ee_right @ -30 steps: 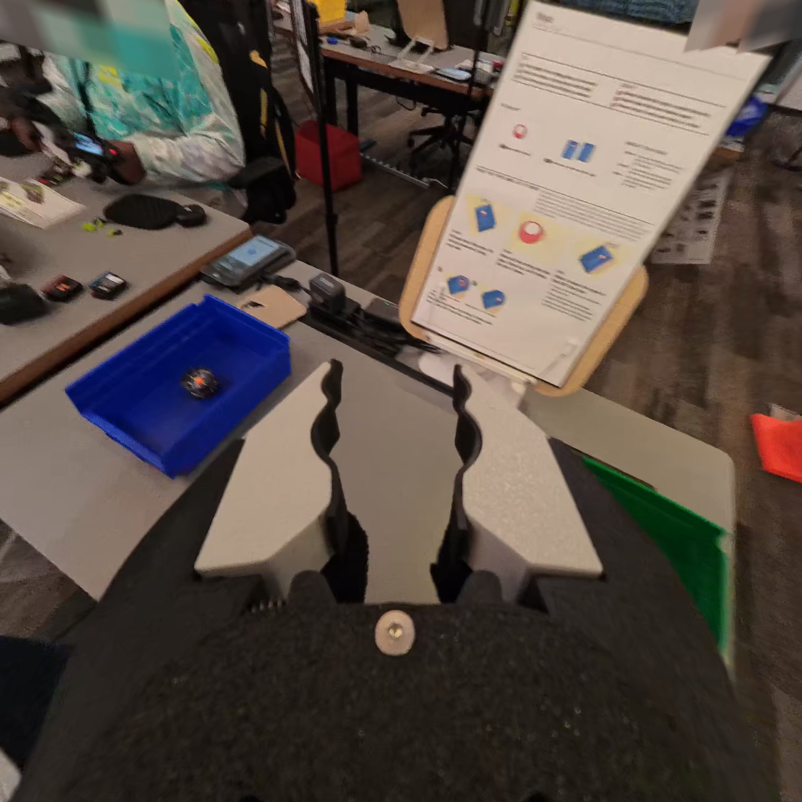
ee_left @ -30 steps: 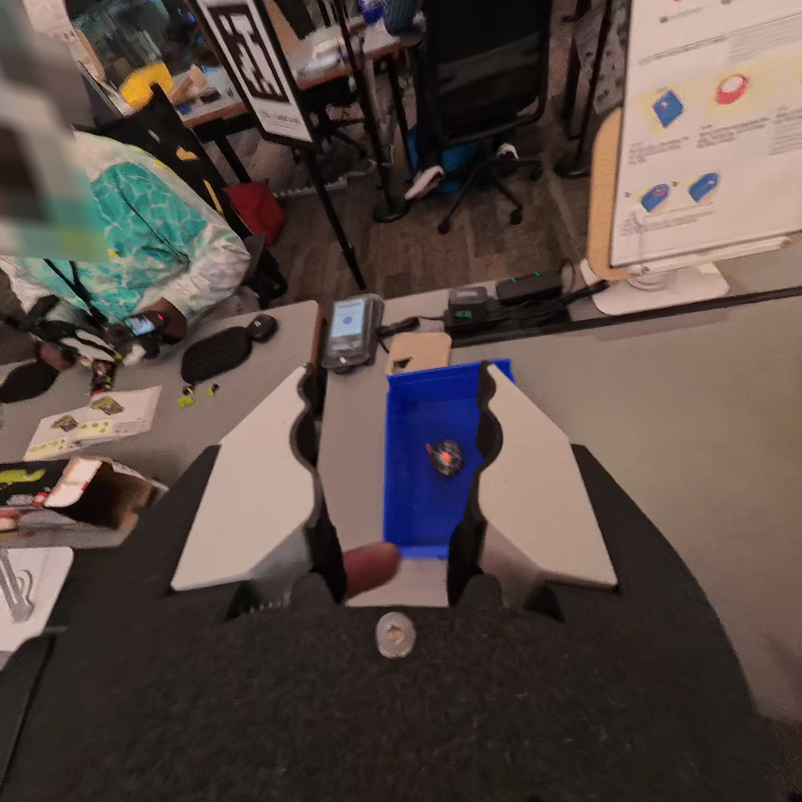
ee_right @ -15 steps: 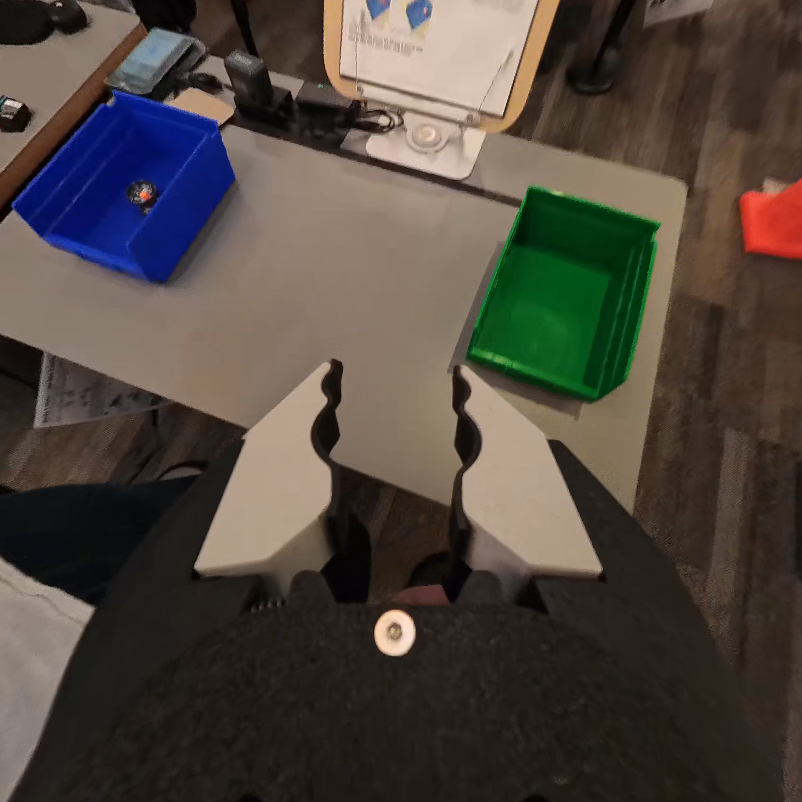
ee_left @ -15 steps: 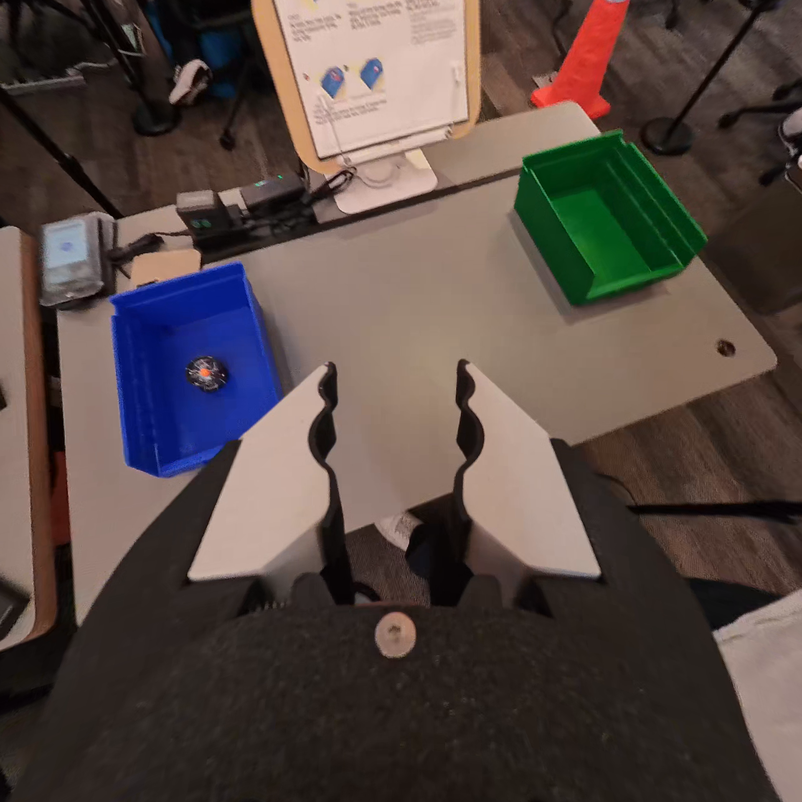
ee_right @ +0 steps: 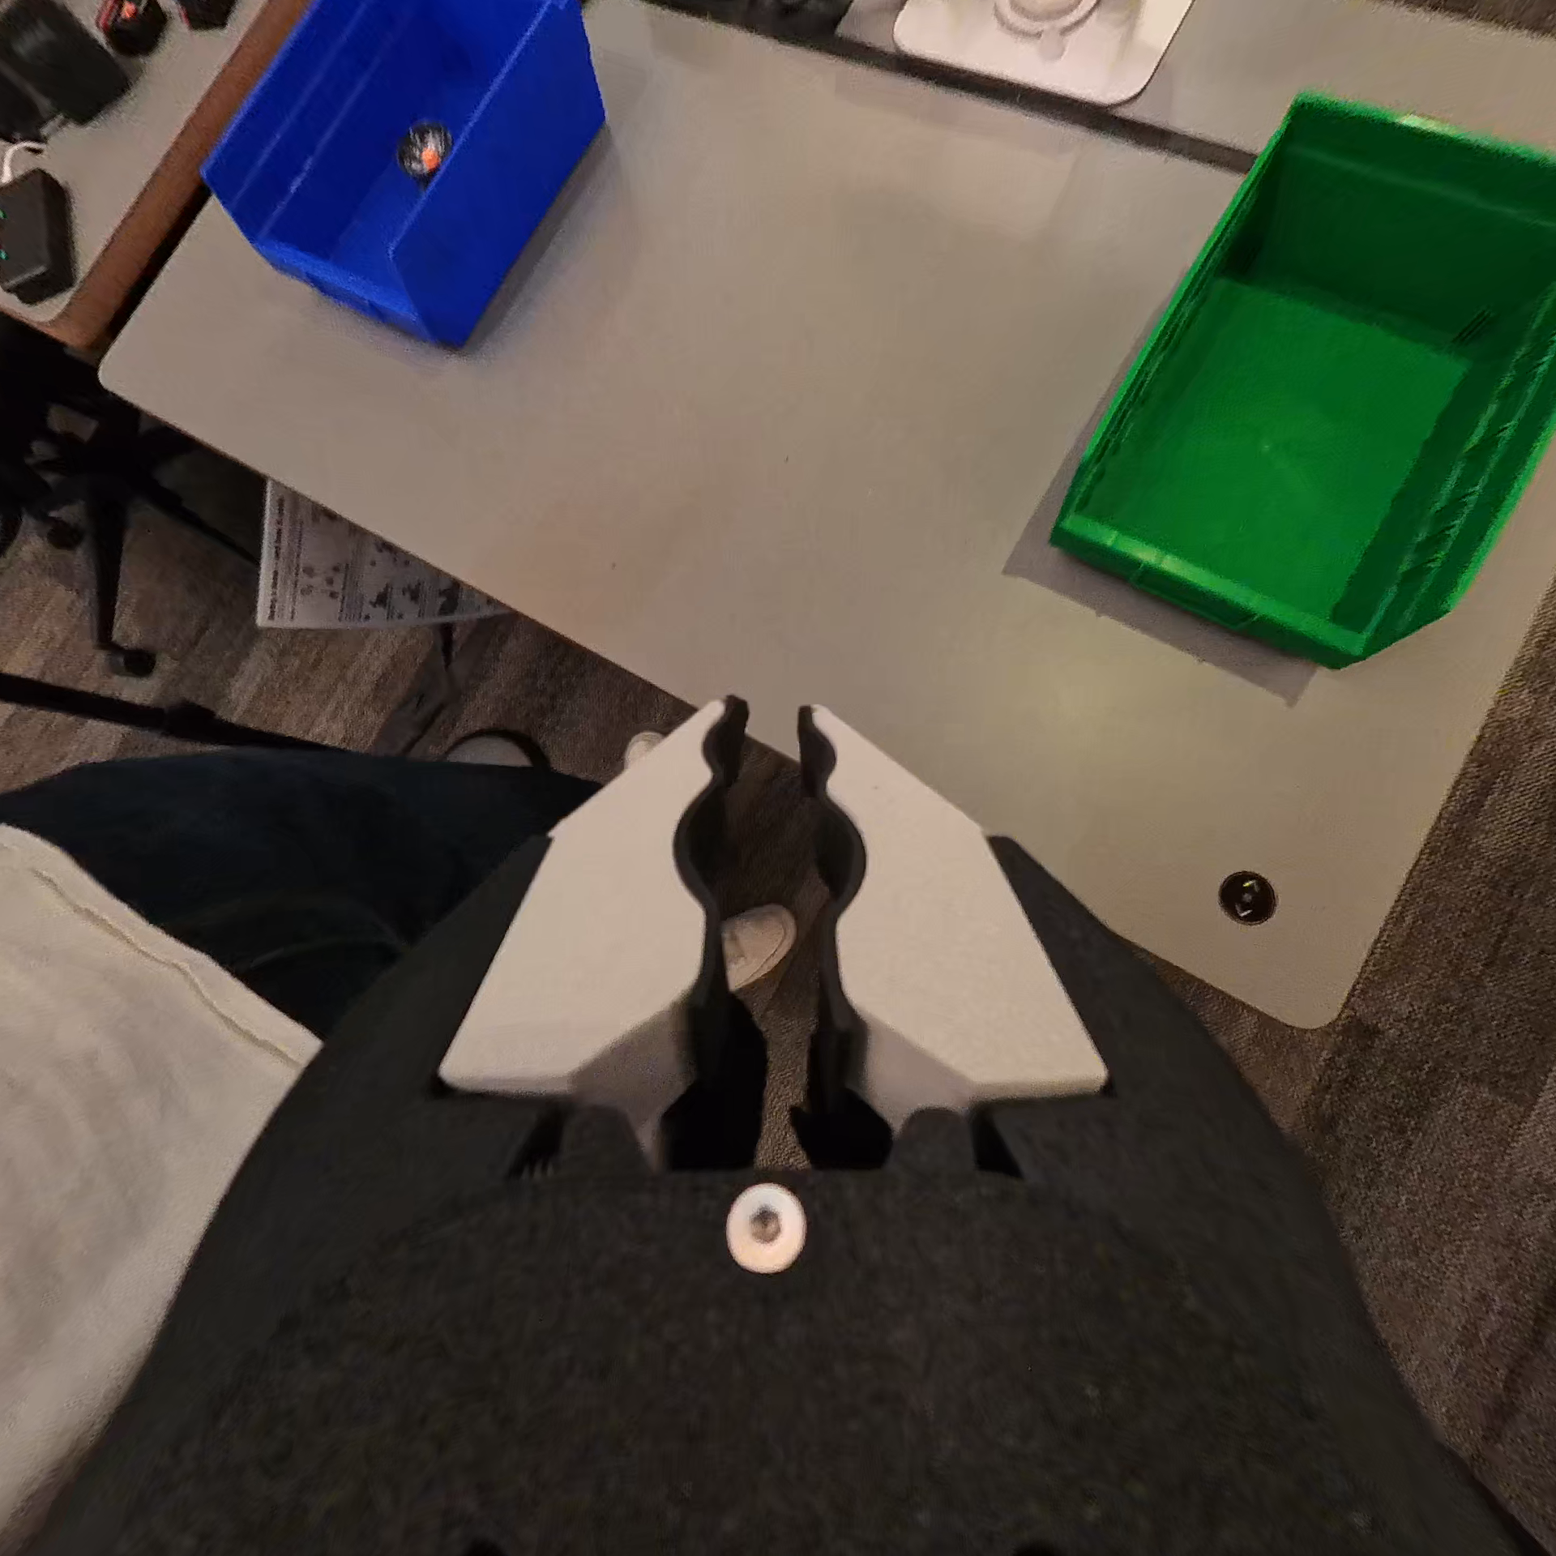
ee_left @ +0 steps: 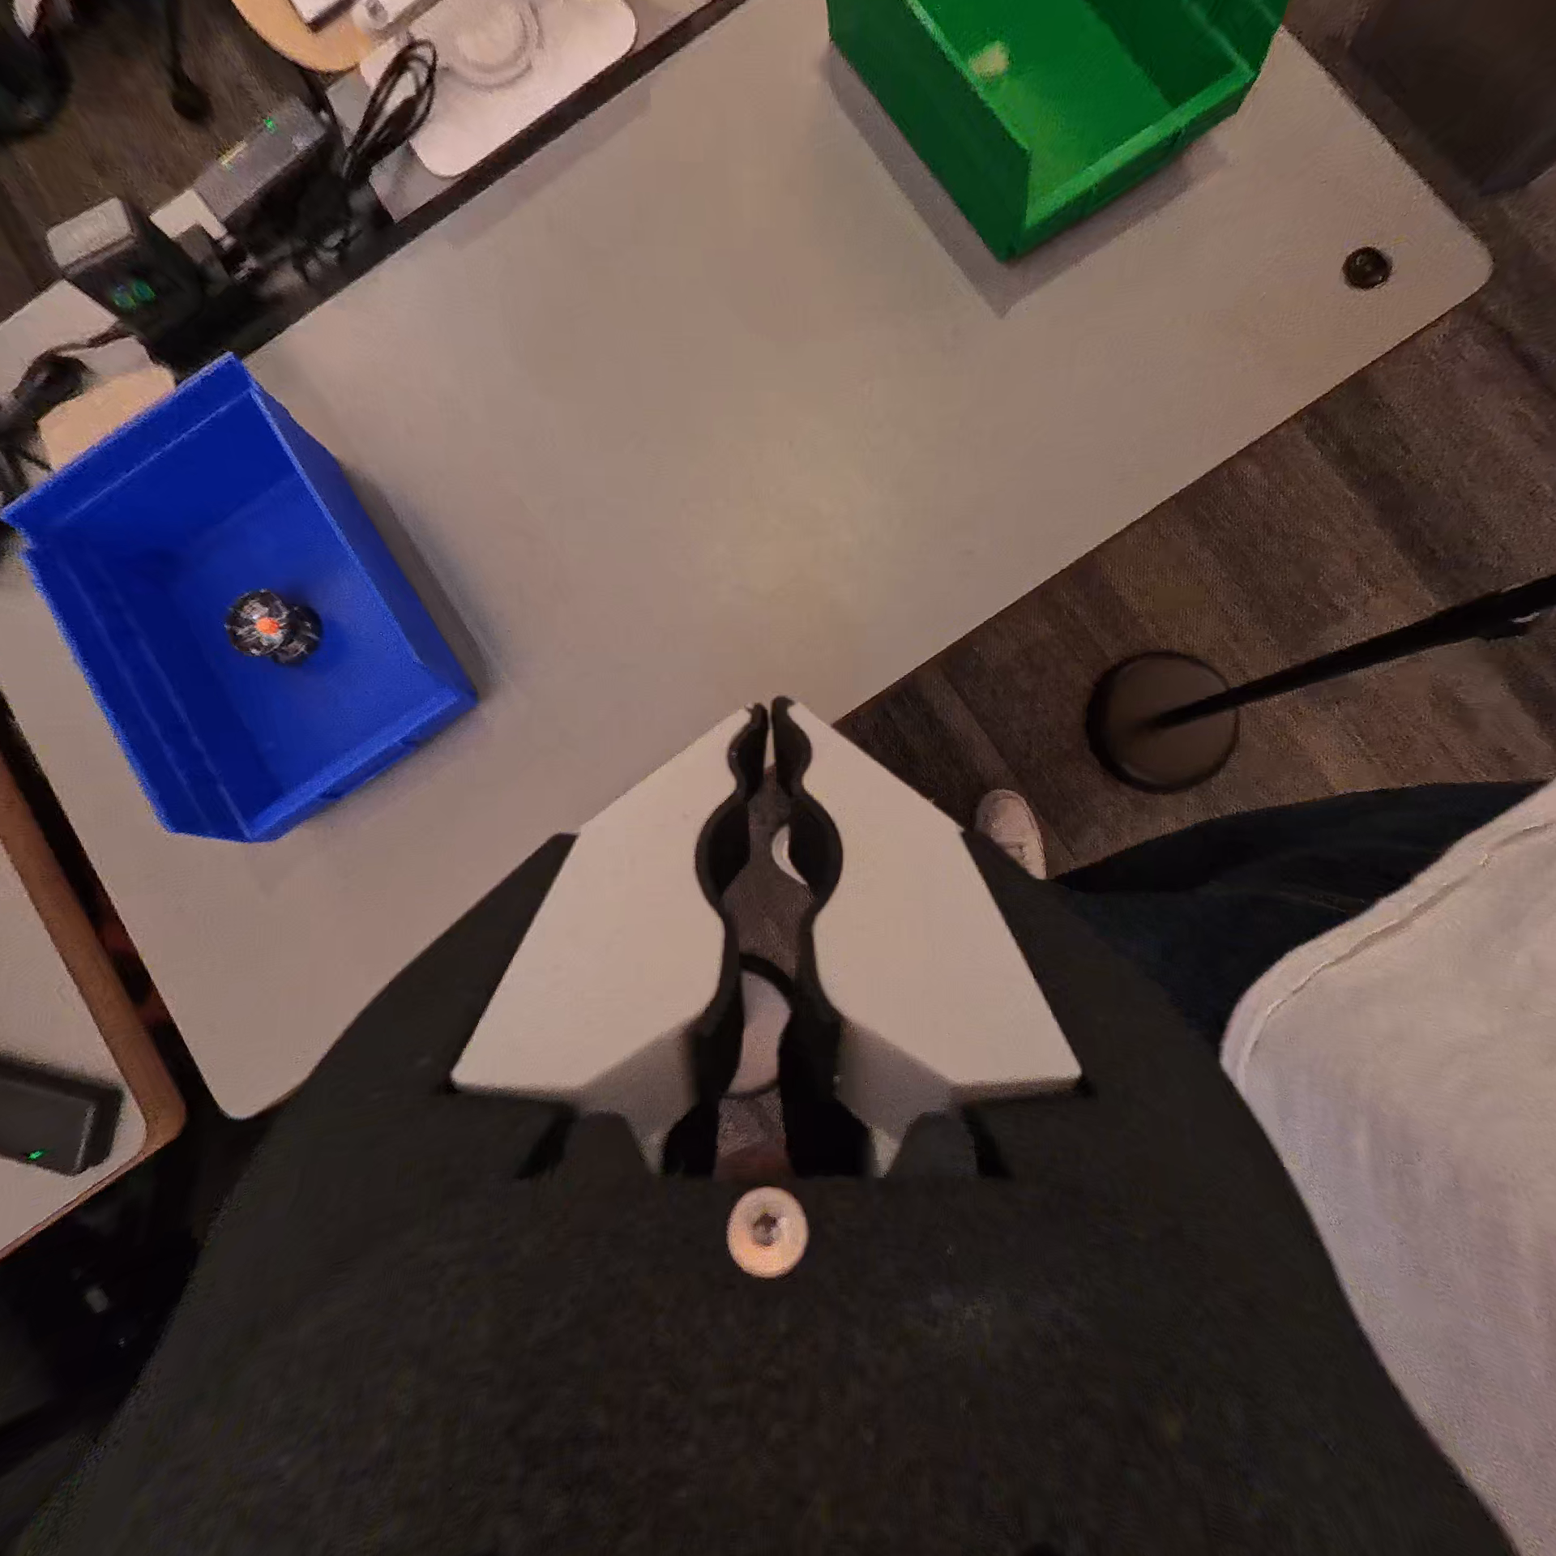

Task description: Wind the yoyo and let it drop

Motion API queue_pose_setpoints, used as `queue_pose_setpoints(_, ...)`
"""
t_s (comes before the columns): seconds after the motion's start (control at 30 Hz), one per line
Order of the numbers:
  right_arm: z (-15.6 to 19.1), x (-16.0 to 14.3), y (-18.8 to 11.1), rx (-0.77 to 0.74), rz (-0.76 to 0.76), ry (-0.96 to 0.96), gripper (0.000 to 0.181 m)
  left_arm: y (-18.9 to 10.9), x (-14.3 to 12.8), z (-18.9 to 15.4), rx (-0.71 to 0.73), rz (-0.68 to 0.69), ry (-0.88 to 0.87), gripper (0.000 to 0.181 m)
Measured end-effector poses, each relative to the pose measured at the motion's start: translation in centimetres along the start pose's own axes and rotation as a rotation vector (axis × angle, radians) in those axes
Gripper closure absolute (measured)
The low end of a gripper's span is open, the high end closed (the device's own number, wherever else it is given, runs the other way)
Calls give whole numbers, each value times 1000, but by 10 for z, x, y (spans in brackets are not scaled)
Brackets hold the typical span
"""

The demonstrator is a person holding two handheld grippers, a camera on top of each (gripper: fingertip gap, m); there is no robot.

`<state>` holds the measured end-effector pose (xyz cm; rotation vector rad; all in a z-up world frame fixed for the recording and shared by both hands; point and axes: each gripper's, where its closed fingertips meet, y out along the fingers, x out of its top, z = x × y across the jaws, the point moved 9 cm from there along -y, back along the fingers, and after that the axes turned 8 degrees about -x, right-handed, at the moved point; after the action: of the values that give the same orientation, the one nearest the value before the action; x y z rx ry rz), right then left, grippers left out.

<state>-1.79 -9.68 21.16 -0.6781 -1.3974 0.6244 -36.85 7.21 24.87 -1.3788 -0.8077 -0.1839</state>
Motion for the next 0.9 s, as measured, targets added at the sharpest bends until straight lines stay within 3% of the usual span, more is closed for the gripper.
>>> queue_pose_setpoints(0.1, -2, -2, -1, -24, -35, 18, 165, -2, 0, -5, -49, 25, -11, 181)
queue_pose_setpoints(0.23, -3, -5, 2, -35, -14, 37, 154, -4, 0, -1, 10, 38, 6, 169)
queue_pose_setpoints(0.47, 4, -14, 5, 5, -11, 21, 176, -1, -4, -1, -3, 25, 25, 178)
queue_pose_setpoints(0.73, 7, -14, 1, 18, -87, 59, 179, -5, 1, -1, -36, -146, -86, 181)
queue_pose_setpoints(0.9, 1, -4, -2, 14, -129, 81, 181, -19, 5, 16, -29, -260, -217, 181)
